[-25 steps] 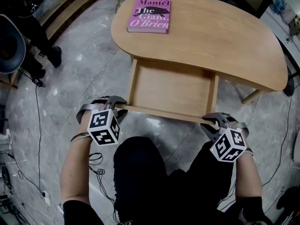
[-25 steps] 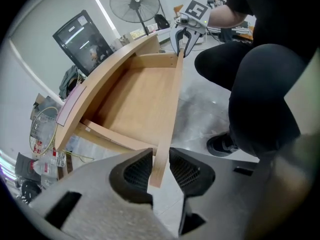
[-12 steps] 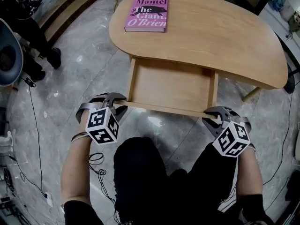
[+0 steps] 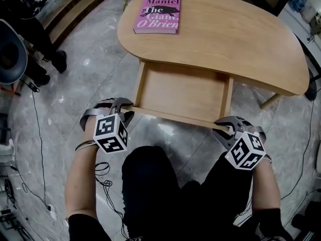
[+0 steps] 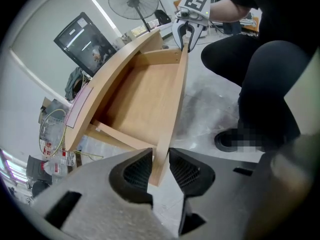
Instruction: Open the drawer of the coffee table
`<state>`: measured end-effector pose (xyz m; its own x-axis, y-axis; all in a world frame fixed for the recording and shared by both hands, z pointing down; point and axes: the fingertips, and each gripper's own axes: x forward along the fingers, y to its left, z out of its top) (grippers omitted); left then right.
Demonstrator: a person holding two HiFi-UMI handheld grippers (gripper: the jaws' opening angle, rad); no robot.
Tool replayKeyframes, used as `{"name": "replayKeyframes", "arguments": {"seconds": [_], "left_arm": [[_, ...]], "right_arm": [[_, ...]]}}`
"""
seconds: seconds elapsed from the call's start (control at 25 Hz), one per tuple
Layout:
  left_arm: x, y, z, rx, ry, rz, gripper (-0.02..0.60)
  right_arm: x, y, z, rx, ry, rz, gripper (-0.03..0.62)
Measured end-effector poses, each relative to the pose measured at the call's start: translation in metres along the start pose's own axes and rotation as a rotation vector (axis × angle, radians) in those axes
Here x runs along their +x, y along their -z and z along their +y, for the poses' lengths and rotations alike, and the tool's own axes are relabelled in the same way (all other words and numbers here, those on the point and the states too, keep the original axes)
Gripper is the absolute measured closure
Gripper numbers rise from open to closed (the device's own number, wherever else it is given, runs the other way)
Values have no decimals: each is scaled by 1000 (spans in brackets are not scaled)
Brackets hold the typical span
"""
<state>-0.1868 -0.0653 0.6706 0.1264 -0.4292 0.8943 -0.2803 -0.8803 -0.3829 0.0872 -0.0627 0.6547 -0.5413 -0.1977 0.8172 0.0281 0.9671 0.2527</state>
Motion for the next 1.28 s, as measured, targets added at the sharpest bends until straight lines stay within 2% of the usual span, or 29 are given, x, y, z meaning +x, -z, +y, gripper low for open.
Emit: {"name": "replayKeyframes", "arguments": {"seconds": [0.28,0.44,0.6,0.8,0.96,1.04,1.08,1.2,1.28], "left_arm": [[-1,-3,-8,8,26,16,476],[-1,-4,-7,-23,14,-9,461],[-2,-5,-6,-43,-5,-40,456],[-6,-7,-4,4,-7,-29,453],[-15,-11,-3,53,9,-17,448],[-22,-19,-2,53,16,-52,449],[-26,-25,0,36,18,-93,470],[-37,-44,13,-73,18,-239,498],[-36,-50,25,-127,2,-296,503]], "right_arm": [[-1,5,0,-11,2,24,519],[-2,5,-1,5,9,-8,514],[-7,6,-6,37,31,-44,480],[-14,4,-8,4,45,-41,466],[-25,0,-8,-26,29,-79,462],[-36,-7,-11,-33,32,-132,487],[-43,-13,-14,-28,38,-164,496],[-57,-24,-32,18,93,-243,530],[-58,-26,-47,65,149,-280,542]]}}
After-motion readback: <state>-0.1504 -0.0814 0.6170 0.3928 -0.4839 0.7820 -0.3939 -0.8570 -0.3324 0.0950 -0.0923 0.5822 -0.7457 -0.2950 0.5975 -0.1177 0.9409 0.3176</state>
